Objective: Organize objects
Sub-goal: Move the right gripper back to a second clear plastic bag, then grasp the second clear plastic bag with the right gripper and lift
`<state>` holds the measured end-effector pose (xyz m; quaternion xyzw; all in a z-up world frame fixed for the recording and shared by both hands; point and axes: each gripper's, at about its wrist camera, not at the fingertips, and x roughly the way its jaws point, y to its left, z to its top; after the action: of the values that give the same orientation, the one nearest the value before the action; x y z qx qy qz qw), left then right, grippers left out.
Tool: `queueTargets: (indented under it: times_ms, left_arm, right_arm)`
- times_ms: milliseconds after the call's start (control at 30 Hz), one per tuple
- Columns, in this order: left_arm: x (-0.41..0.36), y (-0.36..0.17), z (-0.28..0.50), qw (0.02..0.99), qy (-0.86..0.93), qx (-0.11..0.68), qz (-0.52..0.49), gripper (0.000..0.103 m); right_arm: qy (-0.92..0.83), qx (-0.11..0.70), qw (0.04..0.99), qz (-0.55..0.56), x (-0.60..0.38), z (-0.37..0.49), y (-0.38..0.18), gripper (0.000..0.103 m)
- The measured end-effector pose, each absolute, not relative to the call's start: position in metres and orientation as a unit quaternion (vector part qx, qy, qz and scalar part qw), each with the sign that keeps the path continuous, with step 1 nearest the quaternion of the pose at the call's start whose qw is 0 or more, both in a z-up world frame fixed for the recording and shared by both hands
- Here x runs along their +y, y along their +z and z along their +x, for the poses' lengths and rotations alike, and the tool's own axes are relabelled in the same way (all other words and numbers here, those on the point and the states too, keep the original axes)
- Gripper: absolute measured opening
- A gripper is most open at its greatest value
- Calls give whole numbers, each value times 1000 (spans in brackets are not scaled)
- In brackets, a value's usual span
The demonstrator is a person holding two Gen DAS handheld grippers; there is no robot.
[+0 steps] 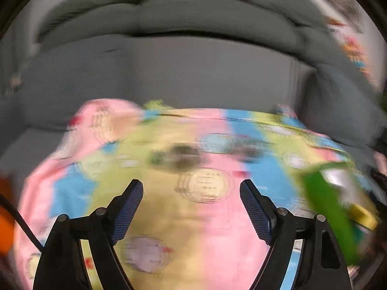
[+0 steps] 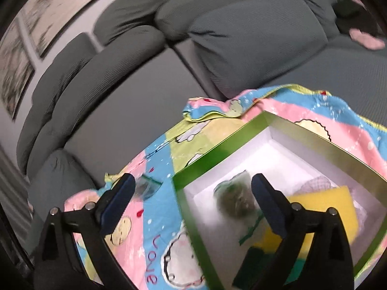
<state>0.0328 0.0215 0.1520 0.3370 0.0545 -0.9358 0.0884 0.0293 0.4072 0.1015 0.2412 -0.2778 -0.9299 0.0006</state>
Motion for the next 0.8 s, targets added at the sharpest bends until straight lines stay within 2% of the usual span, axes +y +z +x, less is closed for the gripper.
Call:
queueTargets:
  times_ms: [100, 233, 600, 800]
  left_arm:
    - [-7, 143, 26, 119, -926, 53, 355, 83]
    - [-44, 130, 19, 129, -912, 98, 378, 83]
    - [-104, 102, 12, 127, -871, 213, 424, 83]
    - [-114, 98, 9, 119, -862, 234, 433, 83]
  right_arm:
    - [-924, -300, 25, 236, 392, 48, 100, 99]
    - [-910, -316, 51, 263, 361, 42, 104, 99]
    - [-872, -195, 147, 424, 179, -93, 112, 99]
    - [-853, -108, 171, 482, 78, -167, 94, 98]
